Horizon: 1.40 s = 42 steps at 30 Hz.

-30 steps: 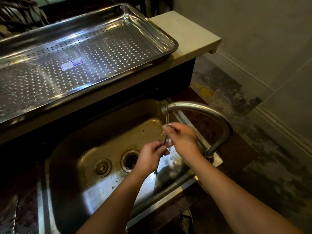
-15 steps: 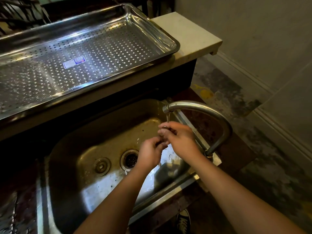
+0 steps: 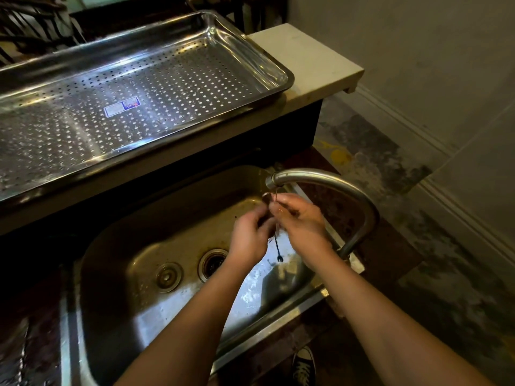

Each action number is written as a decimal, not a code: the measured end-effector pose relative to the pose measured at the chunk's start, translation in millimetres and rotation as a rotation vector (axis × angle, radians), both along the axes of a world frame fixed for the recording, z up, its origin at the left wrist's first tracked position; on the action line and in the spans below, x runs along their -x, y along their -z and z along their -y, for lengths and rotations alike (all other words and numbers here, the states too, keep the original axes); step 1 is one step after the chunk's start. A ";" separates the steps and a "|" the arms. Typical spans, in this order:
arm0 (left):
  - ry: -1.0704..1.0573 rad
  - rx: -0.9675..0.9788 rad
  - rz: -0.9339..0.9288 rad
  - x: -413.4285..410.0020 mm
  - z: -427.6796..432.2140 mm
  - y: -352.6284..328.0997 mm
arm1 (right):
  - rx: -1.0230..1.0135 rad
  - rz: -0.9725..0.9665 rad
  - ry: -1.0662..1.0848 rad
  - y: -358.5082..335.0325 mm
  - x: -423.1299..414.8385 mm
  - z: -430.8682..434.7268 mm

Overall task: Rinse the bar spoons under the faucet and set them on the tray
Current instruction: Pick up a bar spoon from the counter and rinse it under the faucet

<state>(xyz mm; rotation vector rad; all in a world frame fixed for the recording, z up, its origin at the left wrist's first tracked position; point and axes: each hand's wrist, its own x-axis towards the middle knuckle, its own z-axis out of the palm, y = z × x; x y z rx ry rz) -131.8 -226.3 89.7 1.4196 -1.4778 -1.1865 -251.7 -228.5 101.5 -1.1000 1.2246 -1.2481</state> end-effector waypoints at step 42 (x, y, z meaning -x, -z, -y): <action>-0.680 -0.316 -0.944 -61.9 -24.8 3.4 | -0.326 0.238 0.074 39.1 -13.4 -20.6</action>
